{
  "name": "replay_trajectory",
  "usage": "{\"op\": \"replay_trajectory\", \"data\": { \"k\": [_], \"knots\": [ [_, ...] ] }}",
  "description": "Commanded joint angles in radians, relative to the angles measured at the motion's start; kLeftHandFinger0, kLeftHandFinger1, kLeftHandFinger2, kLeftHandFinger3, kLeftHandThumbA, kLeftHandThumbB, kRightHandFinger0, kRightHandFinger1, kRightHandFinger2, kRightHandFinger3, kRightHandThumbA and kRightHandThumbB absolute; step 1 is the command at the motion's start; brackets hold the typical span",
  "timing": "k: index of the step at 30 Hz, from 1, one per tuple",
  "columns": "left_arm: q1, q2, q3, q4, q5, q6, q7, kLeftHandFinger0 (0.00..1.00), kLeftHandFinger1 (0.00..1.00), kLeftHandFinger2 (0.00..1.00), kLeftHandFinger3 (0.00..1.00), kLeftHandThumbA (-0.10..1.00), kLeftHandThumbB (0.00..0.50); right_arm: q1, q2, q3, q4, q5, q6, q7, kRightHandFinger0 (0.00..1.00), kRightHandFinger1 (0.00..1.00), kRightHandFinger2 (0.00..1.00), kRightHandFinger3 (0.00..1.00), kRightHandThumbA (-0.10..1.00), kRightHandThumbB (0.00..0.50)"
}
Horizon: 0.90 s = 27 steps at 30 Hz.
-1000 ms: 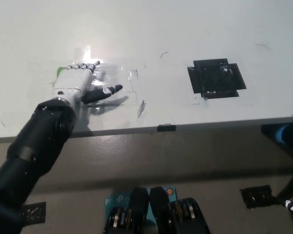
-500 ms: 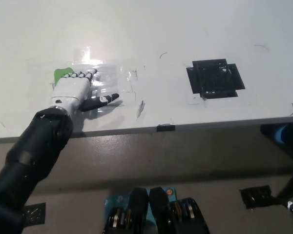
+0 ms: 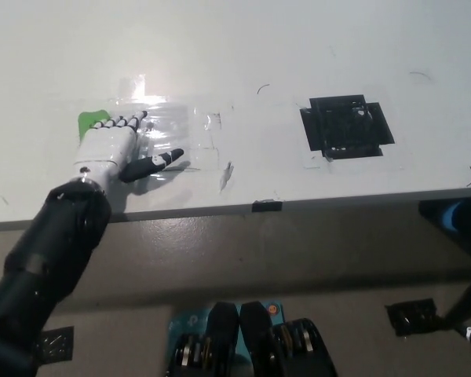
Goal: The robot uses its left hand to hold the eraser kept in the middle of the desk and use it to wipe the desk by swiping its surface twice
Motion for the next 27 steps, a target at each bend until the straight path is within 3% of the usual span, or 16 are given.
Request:
{"op": "replay_trajectory", "data": {
  "k": [1,2,3,6,8,9,13,15,18,20,21,23,26,27],
  "knots": [
    [0.083,-0.059,0.033,0.055,-0.072,-0.041,0.064,1.0,1.0,1.0,1.0,1.0,0.284,-0.003,-0.011,-0.022,-0.027,0.002,-0.013,-0.008,1.0,1.0,0.97,0.98,1.0,0.128],
    [0.084,-0.062,0.036,0.059,-0.072,-0.043,0.068,1.0,1.0,1.0,1.0,1.0,0.29,-0.003,-0.011,-0.023,-0.027,0.003,-0.013,-0.007,1.0,1.0,0.97,0.98,1.0,0.129],
    [0.104,-0.076,0.05,0.073,-0.094,-0.064,0.061,1.0,1.0,1.0,1.0,1.0,0.331,-0.002,-0.014,-0.022,-0.025,0.002,-0.017,-0.004,1.0,1.0,0.94,0.97,1.0,0.135],
    [0.161,-0.132,0.122,0.128,-0.178,-0.123,0.045,1.0,1.0,1.0,1.0,1.0,0.31,-0.01,-0.012,-0.025,-0.014,0.006,-0.028,-0.003,1.0,1.0,0.93,0.96,1.0,0.1],
    [0.182,-0.157,0.146,0.157,-0.188,-0.149,0.072,1.0,1.0,1.0,1.0,1.0,0.328,-0.009,-0.016,-0.018,-0.016,-0.003,-0.025,-0.001,1.0,1.0,0.98,1.0,1.0,0.075],
    [0.192,-0.171,0.154,0.172,-0.194,-0.165,0.088,1.0,1.0,1.0,1.0,1.0,0.293,-0.005,-0.015,-0.021,-0.017,-0.002,-0.025,-0.002,1.0,1.0,0.99,1.0,1.0,0.08],
    [0.233,-0.202,0.157,0.203,-0.186,-0.177,0.125,1.0,1.0,1.0,1.0,1.0,0.325,-0.003,0.0,-0.03,-0.014,0.009,-0.035,-0.009,1.0,1.0,0.92,0.94,1.0,0.092],
    [0.245,-0.208,0.162,0.217,-0.193,-0.179,0.139,1.0,1.0,1.0,1.0,1.0,0.35,0.0,-0.001,-0.031,-0.017,0.01,-0.038,-0.007,1.0,1.0,0.96,0.97,1.0,0.088],
    [0.244,-0.206,0.161,0.218,-0.196,-0.18,0.142,1.0,1.0,1.0,1.0,1.0,0.322,-0.002,-0.002,-0.033,-0.012,0.008,-0.044,-0.01,1.0,1.0,0.98,0.97,1.0,0.098],
    [0.234,-0.208,0.167,0.24,-0.21,-0.193,0.148,1.0,1.0,1.0,1.0,1.0,0.367,-0.011,-0.005,-0.033,-0.011,0.006,-0.044,-0.01,1.0,1.0,0.97,0.97,1.0,0.054],
    [0.233,-0.21,0.173,0.245,-0.219,-0.194,0.147,1.0,1.0,1.0,1.0,1.0,0.371,-0.01,-0.006,-0.034,-0.011,0.007,-0.046,-0.009,1.0,1.0,0.97,0.97,1.0,0.052],
    [0.233,-0.213,0.175,0.262,-0.222,-0.202,0.143,1.0,1.0,1.0,1.0,1.0,0.433,-0.004,0.0,-0.034,-0.019,0.011,-0.043,-0.008,1.0,1.0,0.97,0.97,1.0,0.047],
    [0.23,-0.22,0.173,0.281,-0.227,-0.206,0.127,1.0,1.0,1.0,1.0,1.0,0.45,-0.005,0.002,-0.031,-0.025,0.002,-0.043,-0.014,1.0,1.0,0.96,0.97,1.0,0.063],
    [0.228,-0.222,0.169,0.285,-0.226,-0.199,0.121,1.0,1.0,1.0,1.0,1.0,0.397,-0.009,0.001,-0.03,-0.024,-0.002,-0.04,-0.015,1.0,1.0,0.97,0.98,1.0,0.06]
  ]
}}
